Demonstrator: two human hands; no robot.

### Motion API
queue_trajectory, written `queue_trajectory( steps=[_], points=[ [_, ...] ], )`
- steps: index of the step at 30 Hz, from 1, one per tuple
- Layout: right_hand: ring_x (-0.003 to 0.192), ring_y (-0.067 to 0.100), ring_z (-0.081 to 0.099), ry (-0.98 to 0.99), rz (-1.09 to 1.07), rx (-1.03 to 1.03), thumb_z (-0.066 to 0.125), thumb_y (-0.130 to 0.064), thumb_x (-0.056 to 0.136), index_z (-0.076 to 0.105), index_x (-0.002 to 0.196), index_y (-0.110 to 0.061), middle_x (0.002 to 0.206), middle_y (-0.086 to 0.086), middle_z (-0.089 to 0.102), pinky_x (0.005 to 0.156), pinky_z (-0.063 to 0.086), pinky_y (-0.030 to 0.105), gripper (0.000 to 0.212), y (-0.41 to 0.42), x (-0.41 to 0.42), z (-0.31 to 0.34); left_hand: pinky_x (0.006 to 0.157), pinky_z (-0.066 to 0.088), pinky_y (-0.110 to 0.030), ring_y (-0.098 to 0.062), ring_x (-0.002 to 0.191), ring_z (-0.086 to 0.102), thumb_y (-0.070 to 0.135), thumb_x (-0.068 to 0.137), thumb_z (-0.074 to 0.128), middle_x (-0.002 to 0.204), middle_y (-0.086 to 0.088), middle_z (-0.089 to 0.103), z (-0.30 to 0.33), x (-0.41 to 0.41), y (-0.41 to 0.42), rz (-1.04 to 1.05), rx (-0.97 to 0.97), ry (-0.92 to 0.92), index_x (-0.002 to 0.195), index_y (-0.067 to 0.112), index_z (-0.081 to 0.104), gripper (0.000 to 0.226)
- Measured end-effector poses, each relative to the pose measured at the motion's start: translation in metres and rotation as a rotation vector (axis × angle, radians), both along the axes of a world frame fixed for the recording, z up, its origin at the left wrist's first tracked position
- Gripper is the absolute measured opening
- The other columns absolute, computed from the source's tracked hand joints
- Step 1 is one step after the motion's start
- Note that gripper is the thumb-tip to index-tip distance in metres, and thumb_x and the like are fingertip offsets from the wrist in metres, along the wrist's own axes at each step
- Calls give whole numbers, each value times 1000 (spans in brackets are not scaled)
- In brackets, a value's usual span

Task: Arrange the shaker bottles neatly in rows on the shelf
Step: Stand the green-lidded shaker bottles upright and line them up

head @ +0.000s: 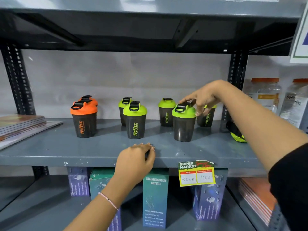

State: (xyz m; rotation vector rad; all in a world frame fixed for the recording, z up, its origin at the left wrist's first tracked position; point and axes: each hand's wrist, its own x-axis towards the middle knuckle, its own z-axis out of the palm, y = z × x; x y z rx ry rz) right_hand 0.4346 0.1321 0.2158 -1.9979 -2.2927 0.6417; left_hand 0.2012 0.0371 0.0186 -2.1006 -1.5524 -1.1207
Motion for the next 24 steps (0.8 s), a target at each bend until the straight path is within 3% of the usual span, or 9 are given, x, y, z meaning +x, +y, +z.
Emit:
queue_trajectory(
  steps=[4,7,11,15,17,19,21,24],
  points=[
    [119,26,56,-143,-46,132,65,-17,93,53,140,-20,137,14,55,100,51,44,48,0,-6,9,50,56,-33,-20,65,69,36,89,45,82,1,76,-1,0,0,4,20,6,91,22,74,32],
    [93,27,63,-175,-75,248,75,-43,82,67,110,-3,112,16,68,89,58,42,50,7,-13,4,49,56,-33,-21,66,69,34,88,47,80,0,76,-1,0,-1,-3,27,1,91,22,75,30],
    [74,29,63,-98,-98,364,77,-51,76,67,103,-3,103,15,69,74,57,36,55,9,-22,-7,48,55,-34,-21,64,68,34,88,48,77,-1,75,-1,1,-2,-9,30,-2,89,21,75,30],
    [60,24,58,-137,-176,441,75,-57,74,56,74,-10,72,7,63,65,48,32,50,9,-32,-14,48,54,-32,-20,64,68,33,88,49,78,-1,76,-1,0,-2,-12,35,3,91,22,75,28],
    [65,25,58,-154,-232,466,73,-60,73,52,72,-14,71,3,60,69,45,31,50,7,-39,-16,49,54,-32,-20,65,68,32,89,50,79,-1,76,-1,0,-1,-15,31,2,91,22,75,27],
    [83,28,57,-170,-257,485,70,-62,75,53,79,-14,82,2,60,75,42,31,51,4,-43,-18,50,56,-34,-21,67,68,33,90,48,80,-1,76,-2,0,-1,-12,18,0,90,21,74,29],
    [99,30,57,-177,-277,477,68,-62,77,57,99,-19,100,4,58,79,41,33,50,-1,-46,-19,52,56,-36,-23,68,68,35,90,44,81,-2,75,-2,0,-2,-9,10,0,90,20,73,33],
    [119,30,57,-185,-305,466,65,-65,77,58,123,-20,126,4,60,81,40,35,66,-7,-47,-19,53,56,-37,-23,68,67,35,90,42,82,-2,75,-2,0,-2,-14,10,1,91,19,73,35]
  ],
)
